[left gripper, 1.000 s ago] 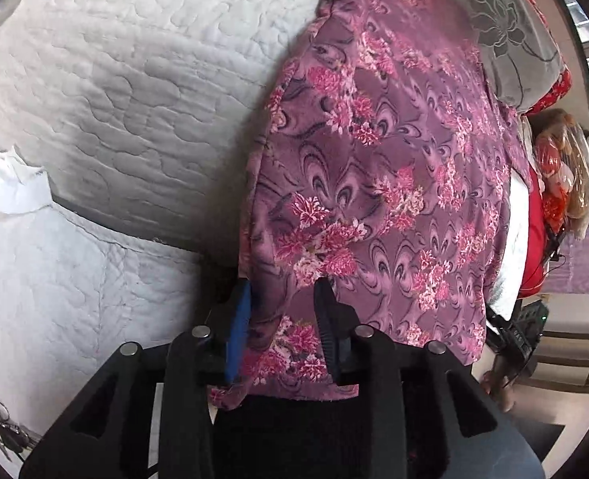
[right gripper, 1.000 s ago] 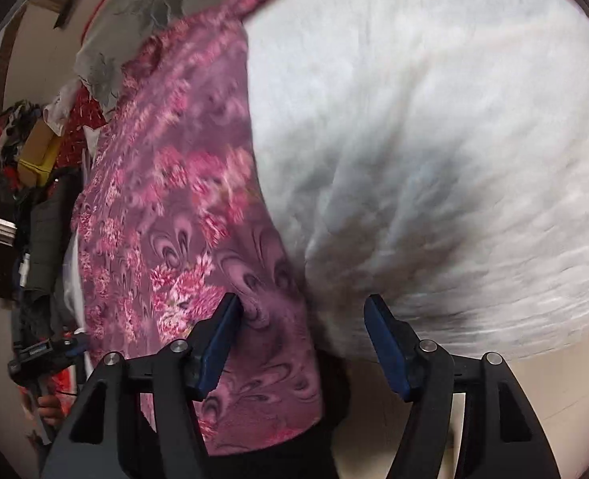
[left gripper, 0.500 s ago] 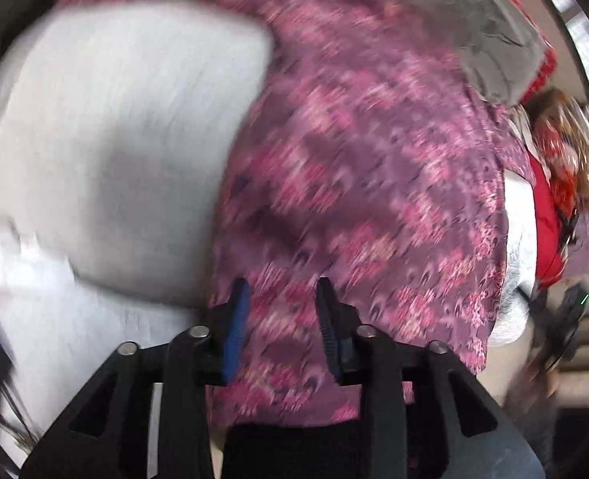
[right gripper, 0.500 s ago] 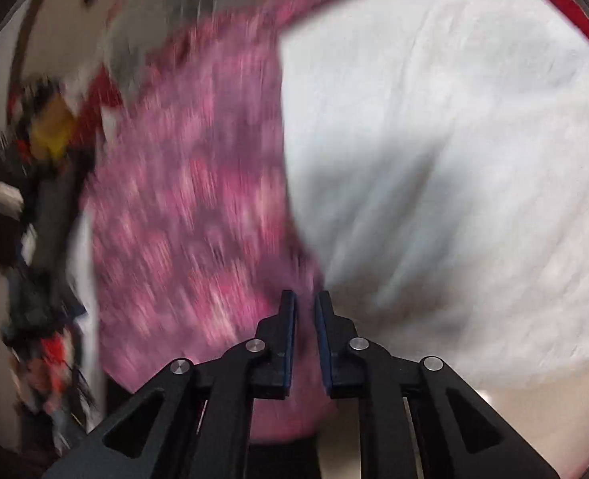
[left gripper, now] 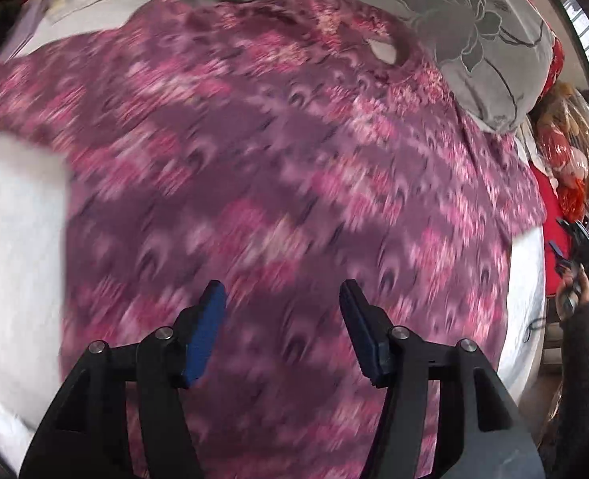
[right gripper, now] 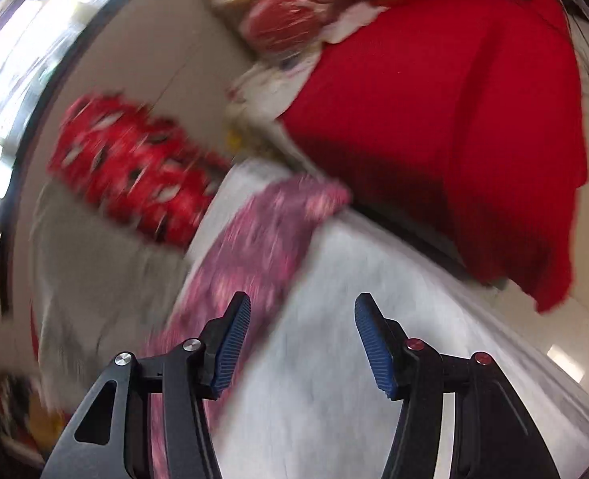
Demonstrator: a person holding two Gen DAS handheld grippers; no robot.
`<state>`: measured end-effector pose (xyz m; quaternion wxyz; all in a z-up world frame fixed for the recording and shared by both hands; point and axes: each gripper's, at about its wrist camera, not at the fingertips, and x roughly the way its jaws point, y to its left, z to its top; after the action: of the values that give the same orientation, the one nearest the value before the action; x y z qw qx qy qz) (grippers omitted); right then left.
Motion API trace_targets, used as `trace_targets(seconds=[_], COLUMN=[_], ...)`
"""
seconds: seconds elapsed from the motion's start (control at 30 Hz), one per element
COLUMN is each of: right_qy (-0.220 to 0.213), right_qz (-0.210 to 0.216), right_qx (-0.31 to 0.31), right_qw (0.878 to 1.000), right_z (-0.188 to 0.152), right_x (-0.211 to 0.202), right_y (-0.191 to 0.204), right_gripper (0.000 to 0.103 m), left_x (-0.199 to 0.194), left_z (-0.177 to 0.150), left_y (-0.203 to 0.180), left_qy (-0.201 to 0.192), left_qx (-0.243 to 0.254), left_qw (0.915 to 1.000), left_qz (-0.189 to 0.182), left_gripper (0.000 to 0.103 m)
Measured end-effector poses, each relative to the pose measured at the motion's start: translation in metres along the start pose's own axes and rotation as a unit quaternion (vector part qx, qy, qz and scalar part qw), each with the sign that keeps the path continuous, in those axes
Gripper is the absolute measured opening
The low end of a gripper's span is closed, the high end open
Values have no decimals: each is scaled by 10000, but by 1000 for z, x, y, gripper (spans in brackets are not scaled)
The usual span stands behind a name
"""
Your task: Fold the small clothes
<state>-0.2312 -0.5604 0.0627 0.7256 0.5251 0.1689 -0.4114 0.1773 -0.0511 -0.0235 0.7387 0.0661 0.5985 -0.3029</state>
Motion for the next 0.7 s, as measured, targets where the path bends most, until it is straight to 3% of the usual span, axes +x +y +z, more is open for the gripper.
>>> trace_targets(seconds=[0.1, 0.2, 0.23, 0.27, 0.3, 0.33, 0.5, 0.63, 0.7], right_qy=[-44, -260, -283, -352, -397, -404, -1282, -910, -918], right_qz=[-83, -269, -311, -346, -342, -328, -175, -829, -696], right_qx=[75, -272, -402, -592, -748, -893, -1103, -1038, -998], right_qw=[9999, 9989, 9983, 9970, 9958, 9946, 9854, 9870, 9883], right_z=[15, 18, 19, 20, 21, 23, 33, 34, 26], right_x=[35, 53, 56, 55, 54, 51, -8, -1, -6], right_y=[3, 19, 22, 27, 31, 33, 34, 19, 19], right_gripper=[58, 63, 58, 50, 15, 9, 7, 4, 4], left_x=[8, 12, 12, 12, 11, 11, 10, 29, 25], left_z=[16, 31, 36, 41, 46, 52, 67, 67, 64], left_y=[-7, -12, -13, -13, -14, -14, -6, 8, 6], left_qy=[-71, -165, -185, -202, -233, -263, -479, -314, -409], left_qx=[49, 91, 99, 101, 94, 81, -54, -267, -148], left_qw=[10000, 9998, 9998, 9997, 9997, 9996, 9986, 9988, 9986], left_qz=[-16, 3, 21, 58, 78, 77, 196, 254, 294], left_gripper=[58, 58, 58, 58, 58, 58, 58, 58, 60])
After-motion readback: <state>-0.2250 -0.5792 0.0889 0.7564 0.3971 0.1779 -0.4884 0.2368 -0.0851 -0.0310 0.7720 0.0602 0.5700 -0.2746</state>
